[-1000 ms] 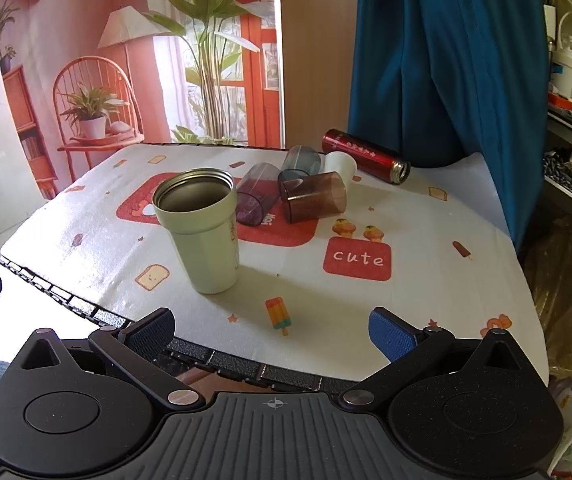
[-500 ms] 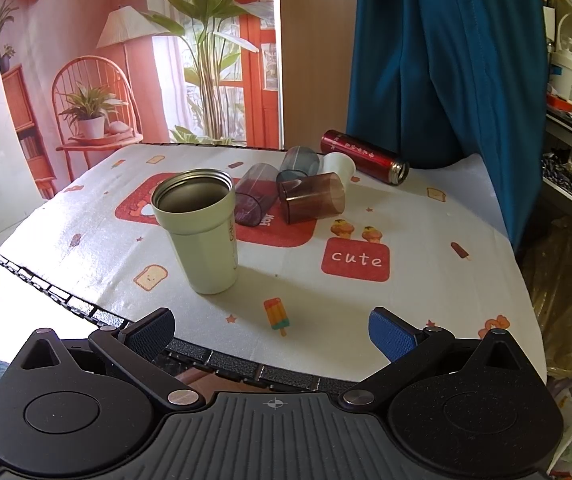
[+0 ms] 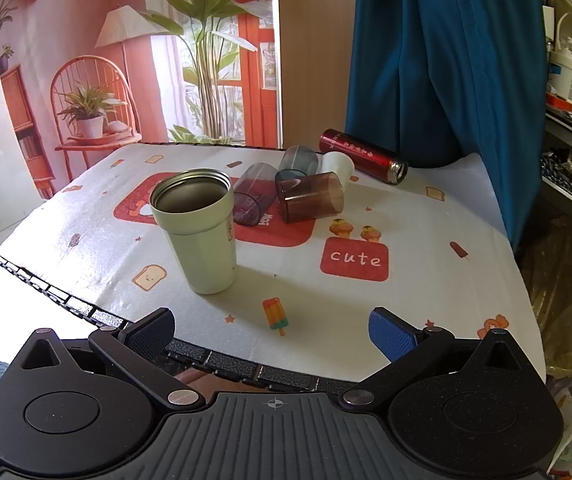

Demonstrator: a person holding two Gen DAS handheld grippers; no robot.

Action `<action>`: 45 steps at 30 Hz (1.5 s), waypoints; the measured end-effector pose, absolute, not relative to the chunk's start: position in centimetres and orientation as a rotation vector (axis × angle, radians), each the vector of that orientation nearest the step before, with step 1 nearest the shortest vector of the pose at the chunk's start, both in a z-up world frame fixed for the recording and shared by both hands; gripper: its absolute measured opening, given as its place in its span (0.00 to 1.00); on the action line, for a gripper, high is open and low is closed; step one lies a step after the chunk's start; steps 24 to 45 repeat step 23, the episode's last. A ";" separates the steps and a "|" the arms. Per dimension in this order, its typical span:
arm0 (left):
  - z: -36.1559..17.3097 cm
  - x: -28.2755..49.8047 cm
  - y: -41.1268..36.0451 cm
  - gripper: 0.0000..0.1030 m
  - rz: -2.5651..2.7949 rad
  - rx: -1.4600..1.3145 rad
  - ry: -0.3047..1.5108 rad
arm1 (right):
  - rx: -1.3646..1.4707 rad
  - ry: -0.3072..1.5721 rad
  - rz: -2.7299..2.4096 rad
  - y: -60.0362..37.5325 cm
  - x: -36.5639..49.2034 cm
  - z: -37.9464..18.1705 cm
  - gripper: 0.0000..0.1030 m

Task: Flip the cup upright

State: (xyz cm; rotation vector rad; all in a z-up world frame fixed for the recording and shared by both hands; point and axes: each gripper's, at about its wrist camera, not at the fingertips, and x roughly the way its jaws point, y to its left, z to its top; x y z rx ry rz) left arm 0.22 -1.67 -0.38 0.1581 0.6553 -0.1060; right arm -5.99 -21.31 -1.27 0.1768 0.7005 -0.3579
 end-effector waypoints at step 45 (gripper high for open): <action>-0.6 -0.1 -1.9 1.00 -0.131 0.153 0.653 | 0.178 0.701 -0.358 -21.3 -6.0 -1.3 1.00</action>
